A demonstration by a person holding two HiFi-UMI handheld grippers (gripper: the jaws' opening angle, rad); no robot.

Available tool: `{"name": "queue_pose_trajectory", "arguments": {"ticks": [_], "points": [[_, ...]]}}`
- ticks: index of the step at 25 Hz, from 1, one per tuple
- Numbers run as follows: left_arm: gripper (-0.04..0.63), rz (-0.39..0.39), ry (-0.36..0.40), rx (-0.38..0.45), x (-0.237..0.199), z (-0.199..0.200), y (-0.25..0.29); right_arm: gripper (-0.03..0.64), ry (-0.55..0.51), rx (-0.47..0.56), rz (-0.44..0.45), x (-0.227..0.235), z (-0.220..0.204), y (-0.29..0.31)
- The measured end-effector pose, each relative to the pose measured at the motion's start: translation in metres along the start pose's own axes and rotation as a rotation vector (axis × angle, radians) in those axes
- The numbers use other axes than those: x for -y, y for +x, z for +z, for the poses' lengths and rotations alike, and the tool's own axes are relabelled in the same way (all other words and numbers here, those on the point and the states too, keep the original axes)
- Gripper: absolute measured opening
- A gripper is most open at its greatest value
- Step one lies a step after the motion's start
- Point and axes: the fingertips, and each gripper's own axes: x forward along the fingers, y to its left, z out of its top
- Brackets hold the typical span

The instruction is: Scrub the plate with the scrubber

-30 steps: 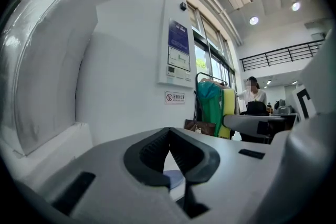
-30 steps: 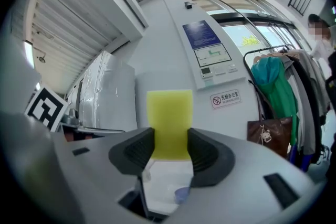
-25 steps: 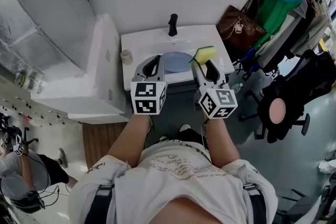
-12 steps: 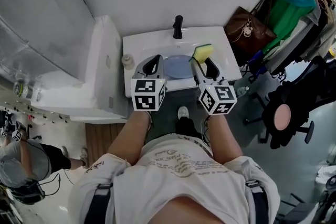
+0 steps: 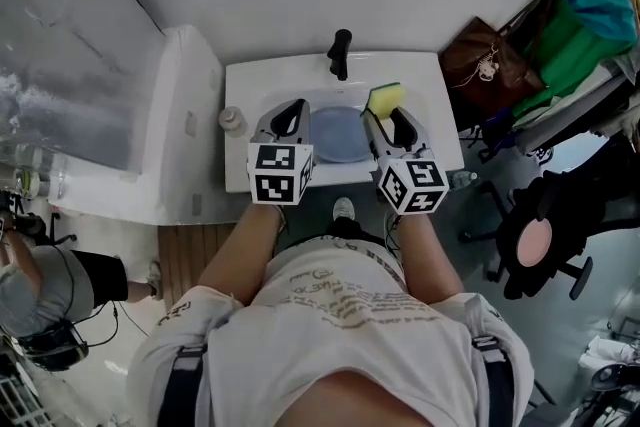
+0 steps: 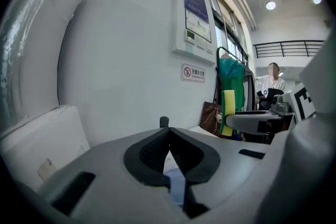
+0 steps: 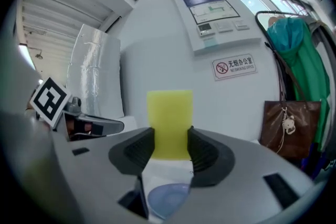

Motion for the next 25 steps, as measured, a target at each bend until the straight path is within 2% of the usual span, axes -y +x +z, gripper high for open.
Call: {"name": "queue_pose_trajectory", "arguments": {"ticks": [7,13,19,25], "points": [[0.017,0.051,-0.018,-0.11,-0.011,-0.03,0.047,0.202,0.0,-0.125,0.047,0.04,-0.047,0.037],[0.017,0.094,-0.068,-0.26,-0.026,-0.085,0.075,0.202,-0.004,-0.262,0.108,0.063,-0.101,0.061],[0.017,0.14,-0.181,-0.398,-0.033,-0.138,0.087,0.202,-0.034,-0.383,0.193,0.073,-0.141,0.074],[0.017,0.138,-0.26,-0.517,-0.044,-0.178,0.1,0.202,-0.101,-0.481,0.275,0.068,-0.171,0.093]]}}
